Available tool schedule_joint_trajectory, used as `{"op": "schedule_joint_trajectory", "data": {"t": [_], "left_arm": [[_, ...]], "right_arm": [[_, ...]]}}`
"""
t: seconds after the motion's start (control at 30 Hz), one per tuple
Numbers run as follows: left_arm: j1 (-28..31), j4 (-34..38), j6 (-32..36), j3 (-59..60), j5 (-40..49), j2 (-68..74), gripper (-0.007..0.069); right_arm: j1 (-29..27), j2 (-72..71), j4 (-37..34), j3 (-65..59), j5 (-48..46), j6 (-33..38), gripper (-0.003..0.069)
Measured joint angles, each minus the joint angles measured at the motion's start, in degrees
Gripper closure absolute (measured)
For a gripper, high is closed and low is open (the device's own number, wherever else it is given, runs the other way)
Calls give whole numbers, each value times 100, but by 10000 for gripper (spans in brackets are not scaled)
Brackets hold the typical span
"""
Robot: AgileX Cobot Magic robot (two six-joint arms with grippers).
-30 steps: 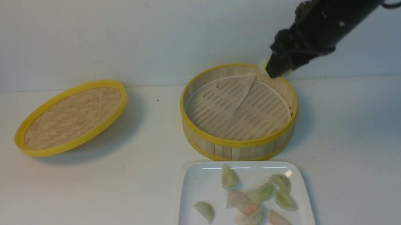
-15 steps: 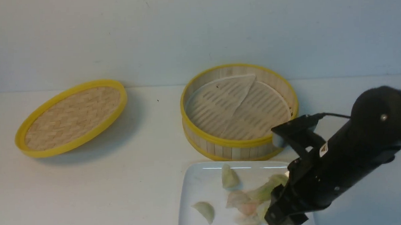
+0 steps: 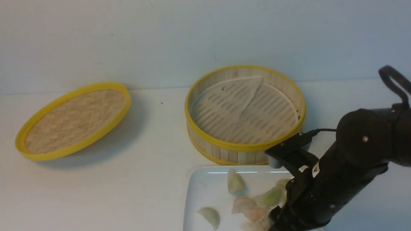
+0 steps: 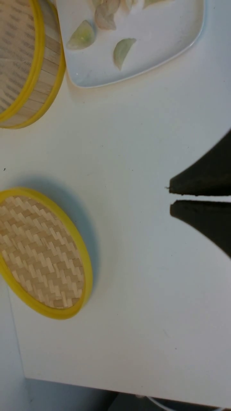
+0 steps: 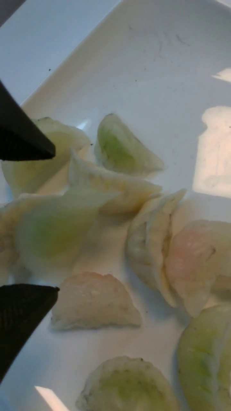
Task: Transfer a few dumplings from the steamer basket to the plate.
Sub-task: Use the right arm to put the dumpling into the plate
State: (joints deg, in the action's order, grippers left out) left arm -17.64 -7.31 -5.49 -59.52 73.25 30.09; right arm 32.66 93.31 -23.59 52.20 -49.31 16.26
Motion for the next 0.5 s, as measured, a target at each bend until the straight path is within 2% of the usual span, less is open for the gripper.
{"op": "schedule_joint_trajectory", "data": {"t": [0.13,0.27,0.37,0.5], "left_arm": [[0,0,0,0,0,0,617],[0,0,0,0,0,0,617],[0,0,0,0,0,0,617],[0,0,0,0,-14,0,617]], "right_arm": [[0,-180,165,182,-316,-232,150],[0,-610,457,564,-763,-664,193],[0,-1453,906,1022,-1110,-1081,344],[0,-2828,1423,1328,-1013,-1532,538]]}}
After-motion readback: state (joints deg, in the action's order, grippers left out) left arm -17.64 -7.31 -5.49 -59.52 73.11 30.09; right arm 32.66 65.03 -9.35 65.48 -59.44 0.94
